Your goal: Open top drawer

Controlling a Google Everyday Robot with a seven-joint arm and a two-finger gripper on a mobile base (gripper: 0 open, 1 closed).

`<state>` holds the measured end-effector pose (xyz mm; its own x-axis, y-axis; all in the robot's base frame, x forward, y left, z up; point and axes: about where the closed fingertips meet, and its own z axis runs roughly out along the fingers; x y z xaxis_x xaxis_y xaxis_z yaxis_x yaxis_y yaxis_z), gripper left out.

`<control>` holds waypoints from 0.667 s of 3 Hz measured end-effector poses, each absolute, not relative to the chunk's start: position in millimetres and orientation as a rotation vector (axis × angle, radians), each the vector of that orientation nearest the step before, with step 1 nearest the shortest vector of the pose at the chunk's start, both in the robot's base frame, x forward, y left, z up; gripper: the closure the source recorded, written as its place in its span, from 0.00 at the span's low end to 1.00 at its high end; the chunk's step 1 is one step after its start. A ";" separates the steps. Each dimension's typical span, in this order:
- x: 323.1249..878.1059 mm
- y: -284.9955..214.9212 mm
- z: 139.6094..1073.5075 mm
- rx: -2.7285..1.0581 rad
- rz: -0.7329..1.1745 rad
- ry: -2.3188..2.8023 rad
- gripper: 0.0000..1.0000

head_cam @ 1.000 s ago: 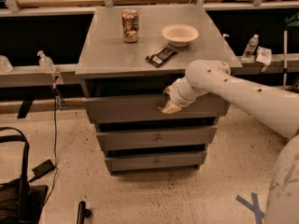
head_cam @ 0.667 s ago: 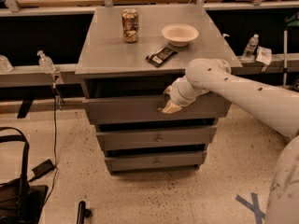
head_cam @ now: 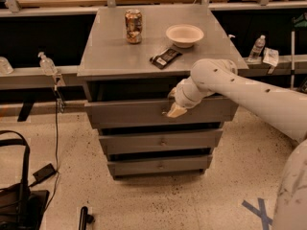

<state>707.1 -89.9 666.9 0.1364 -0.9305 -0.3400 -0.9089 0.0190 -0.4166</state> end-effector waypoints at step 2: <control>677.9 -102.3 662.4 -1.873 -0.006 1.779 0.10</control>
Offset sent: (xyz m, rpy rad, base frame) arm -0.2367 -0.1030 -0.0279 0.1571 0.2507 -0.0187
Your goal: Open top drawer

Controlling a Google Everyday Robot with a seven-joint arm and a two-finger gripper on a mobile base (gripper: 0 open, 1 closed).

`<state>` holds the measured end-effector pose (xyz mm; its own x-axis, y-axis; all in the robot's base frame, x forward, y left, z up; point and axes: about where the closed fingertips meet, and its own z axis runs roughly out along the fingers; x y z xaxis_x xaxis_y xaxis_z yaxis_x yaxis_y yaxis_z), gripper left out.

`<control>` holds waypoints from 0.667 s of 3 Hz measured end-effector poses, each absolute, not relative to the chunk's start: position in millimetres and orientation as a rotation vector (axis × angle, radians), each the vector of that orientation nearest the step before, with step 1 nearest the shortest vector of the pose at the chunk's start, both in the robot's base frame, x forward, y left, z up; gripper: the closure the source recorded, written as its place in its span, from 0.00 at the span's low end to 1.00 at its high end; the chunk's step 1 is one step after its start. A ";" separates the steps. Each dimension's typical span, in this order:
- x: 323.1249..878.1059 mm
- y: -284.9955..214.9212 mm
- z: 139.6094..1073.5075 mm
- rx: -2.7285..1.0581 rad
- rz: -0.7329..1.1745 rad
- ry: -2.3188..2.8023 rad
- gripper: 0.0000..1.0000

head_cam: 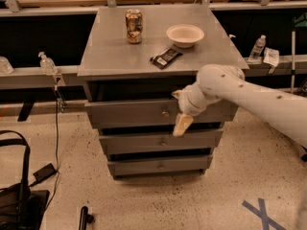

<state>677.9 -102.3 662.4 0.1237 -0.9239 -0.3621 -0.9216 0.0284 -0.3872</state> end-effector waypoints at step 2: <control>538.8 -164.5 642.6 -1.837 0.210 1.857 0.10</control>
Offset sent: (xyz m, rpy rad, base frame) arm -0.2040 -0.0980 -0.0246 0.1332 0.2064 -0.0345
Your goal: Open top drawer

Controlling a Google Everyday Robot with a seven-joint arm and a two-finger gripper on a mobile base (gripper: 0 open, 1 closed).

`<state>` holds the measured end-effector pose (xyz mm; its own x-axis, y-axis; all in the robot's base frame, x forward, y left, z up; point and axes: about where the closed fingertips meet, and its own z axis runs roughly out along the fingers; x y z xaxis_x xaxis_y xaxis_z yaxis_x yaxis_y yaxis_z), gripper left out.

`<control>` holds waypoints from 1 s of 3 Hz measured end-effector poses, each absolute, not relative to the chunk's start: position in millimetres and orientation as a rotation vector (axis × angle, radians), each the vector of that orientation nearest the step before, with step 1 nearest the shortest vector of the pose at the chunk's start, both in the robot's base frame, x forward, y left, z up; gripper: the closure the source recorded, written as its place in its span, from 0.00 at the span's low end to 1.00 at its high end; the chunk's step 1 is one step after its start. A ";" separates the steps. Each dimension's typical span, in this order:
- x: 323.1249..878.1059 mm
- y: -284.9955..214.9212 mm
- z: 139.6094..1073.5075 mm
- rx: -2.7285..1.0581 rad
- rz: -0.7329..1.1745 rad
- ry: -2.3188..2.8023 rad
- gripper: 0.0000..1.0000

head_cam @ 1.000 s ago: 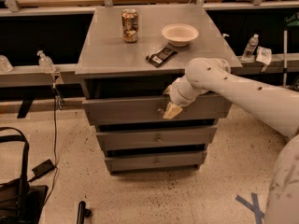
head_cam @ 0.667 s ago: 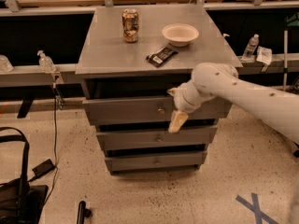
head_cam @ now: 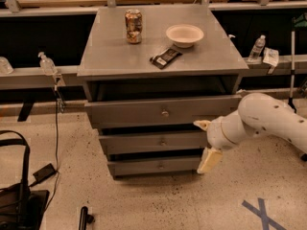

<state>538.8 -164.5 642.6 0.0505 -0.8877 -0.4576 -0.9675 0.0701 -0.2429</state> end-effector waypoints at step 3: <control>572.6 -171.8 677.0 -1.904 0.078 1.721 0.00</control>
Offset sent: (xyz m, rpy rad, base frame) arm 0.0403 -0.0017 0.0360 -0.0630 -0.1465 0.1110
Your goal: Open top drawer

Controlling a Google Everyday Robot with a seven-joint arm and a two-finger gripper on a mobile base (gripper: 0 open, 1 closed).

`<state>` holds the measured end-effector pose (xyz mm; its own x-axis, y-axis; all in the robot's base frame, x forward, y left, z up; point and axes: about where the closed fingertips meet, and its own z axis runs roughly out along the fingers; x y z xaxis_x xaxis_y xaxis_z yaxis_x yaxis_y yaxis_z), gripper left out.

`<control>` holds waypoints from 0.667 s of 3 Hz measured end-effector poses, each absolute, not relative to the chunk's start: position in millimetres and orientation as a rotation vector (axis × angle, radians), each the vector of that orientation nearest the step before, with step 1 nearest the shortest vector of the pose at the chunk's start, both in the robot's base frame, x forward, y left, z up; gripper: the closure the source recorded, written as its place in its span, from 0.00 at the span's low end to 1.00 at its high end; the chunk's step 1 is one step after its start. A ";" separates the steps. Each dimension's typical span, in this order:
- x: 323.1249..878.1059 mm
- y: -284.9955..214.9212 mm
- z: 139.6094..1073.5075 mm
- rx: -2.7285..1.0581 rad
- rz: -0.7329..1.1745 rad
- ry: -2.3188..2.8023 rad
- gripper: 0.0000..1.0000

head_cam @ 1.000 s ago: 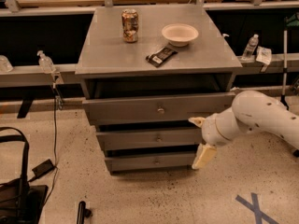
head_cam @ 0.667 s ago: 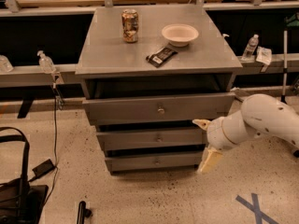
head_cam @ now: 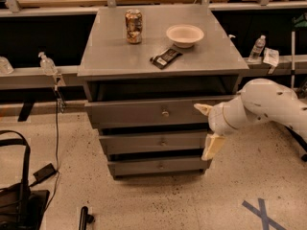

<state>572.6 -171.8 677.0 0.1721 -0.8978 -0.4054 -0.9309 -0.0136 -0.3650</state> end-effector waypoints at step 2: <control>643.5 -153.6 699.1 -2.040 -0.067 1.627 0.02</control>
Offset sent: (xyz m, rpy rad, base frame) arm 0.1063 0.0277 0.0312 -0.1876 -0.1080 0.1230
